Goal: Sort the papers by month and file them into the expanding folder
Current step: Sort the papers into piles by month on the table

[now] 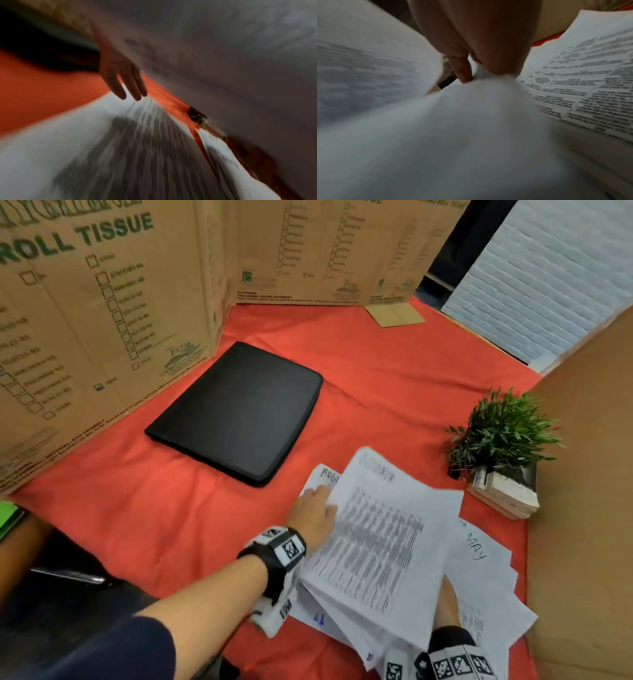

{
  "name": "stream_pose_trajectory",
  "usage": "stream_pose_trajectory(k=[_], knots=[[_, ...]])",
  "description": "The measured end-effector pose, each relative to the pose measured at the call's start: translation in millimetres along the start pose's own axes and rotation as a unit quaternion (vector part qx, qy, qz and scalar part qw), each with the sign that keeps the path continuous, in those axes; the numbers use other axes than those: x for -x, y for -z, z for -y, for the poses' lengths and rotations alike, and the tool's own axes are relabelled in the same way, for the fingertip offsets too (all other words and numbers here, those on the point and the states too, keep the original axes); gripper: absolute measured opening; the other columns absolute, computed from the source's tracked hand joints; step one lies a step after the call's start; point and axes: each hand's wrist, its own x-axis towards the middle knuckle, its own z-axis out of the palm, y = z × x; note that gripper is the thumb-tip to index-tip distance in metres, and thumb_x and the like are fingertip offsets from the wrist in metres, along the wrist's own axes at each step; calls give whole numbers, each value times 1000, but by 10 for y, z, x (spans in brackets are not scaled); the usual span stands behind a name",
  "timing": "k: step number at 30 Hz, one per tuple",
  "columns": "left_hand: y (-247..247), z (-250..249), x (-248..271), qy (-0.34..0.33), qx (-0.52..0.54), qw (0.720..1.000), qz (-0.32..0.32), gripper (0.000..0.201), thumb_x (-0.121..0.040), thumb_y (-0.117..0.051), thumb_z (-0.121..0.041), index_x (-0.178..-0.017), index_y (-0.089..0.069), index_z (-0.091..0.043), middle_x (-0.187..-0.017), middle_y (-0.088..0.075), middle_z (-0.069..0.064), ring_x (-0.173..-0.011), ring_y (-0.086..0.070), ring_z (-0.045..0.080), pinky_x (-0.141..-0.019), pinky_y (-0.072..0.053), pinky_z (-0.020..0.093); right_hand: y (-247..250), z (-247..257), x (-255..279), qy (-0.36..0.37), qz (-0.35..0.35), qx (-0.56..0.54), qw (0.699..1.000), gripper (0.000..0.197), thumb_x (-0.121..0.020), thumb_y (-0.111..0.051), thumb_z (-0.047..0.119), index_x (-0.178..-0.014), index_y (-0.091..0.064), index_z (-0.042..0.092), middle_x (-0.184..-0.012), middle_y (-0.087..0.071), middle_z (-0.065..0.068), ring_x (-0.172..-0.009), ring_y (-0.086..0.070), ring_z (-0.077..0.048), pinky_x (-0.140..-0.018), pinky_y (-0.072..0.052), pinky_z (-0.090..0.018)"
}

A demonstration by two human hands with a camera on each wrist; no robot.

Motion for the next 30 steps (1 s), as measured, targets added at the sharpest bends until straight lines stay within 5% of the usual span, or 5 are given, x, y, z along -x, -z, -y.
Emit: stream_pose_trajectory(k=[4,7,14,22,30], knots=[[-233,114,107,45,65,995,61,19,-95,-53,-18,-101,-35,-18,-85,-49,1,-70,-48,20,-65,-41,33,43,-65,-54,-29,-1,-66,997,31,-100,-47,34,-91,-57,7,-97,-58,-15,-70,-53,-24,-65,-44,-32],[-208,182,56,71,120,990,37,34,-89,-61,-13,-113,-38,-21,-112,-60,5,-96,-59,24,-84,-49,36,74,-167,-77,-53,67,-159,984,63,-89,-40,68,-117,-63,16,-111,-71,-9,-103,-65,-31,-99,-45,-47],[-94,285,-142,90,123,978,144,35,-82,-75,-13,-112,-59,-13,-114,-67,4,-102,-64,21,-88,-51,32,59,-202,-56,29,107,32,993,26,-95,-56,9,-120,-60,12,-113,-70,-7,-99,-68,-26,-87,-54,-43],[126,324,-511,154,-33,986,-47,21,-88,-56,-13,-108,-51,-13,-106,-65,13,-96,-61,35,-79,-49,36,1037,-361,-380,-38,-235,233,943,58,-83,-72,37,-125,-53,0,-124,-59,-19,-113,-56,-36,-96,-43,-40],[-157,248,-605,137,-144,980,-19,29,-86,-49,-7,-115,-44,-8,-106,-62,18,-98,-58,41,-76,-46,40,1568,-794,-707,-192,-227,312,902,126,-54,-74,77,-142,-34,-4,-145,-40,-22,-134,-38,-38,-110,-33,-50]])
